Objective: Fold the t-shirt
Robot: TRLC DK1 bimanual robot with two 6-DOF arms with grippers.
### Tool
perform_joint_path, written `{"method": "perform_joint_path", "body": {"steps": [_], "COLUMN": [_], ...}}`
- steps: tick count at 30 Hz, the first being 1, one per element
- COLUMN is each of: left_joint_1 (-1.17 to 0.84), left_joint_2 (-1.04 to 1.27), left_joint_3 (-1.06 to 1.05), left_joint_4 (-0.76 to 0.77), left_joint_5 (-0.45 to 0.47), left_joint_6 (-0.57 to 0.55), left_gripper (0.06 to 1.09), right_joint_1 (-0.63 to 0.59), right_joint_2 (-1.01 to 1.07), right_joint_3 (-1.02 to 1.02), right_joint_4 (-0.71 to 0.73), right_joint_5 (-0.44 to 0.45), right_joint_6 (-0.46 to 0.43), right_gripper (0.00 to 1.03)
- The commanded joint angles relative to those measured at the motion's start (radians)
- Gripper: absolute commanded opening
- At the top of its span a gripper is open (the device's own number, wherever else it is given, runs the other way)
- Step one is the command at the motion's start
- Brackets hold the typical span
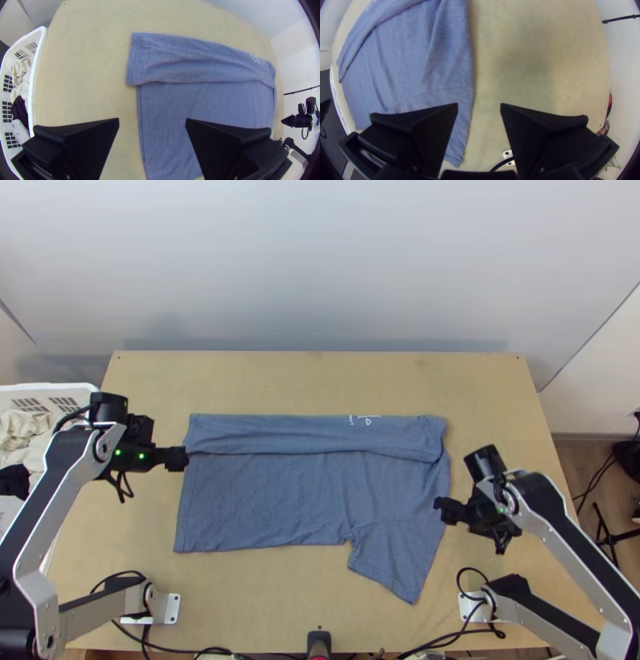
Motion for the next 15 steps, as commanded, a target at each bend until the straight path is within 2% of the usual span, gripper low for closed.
{"method": "perform_joint_path", "body": {"steps": [1,3,7,10,15], "left_joint_1": [-0.003,-0.006,-0.028,-0.034,-0.037], "left_joint_2": [-0.054,-0.069,-0.091,-0.091,-0.103], "left_joint_3": [-0.05,-0.061,-0.061,-0.056,-0.066], "left_joint_4": [-0.037,-0.038,-0.078,-0.153,-0.198], "left_joint_5": [0.0,0.0,-0.017,-0.04,-0.06], "left_joint_6": [0.033,0.031,0.039,0.105,0.163], "left_gripper": [1.02,1.02,1.02,1.02,1.02], "right_joint_1": [-0.018,-0.033,-0.071,-0.096,-0.108], "right_joint_2": [-0.078,-0.061,0.002,0.042,0.083], "right_joint_3": [-0.137,-0.151,-0.167,-0.176,-0.179], "right_joint_4": [0.142,0.171,0.182,0.182,0.205], "right_joint_5": [-0.098,-0.13,-0.136,-0.139,-0.159], "right_joint_6": [-0.061,-0.076,-0.127,-0.162,-0.188], "right_gripper": [0.39,0.39,0.4,0.5,0.5]}}
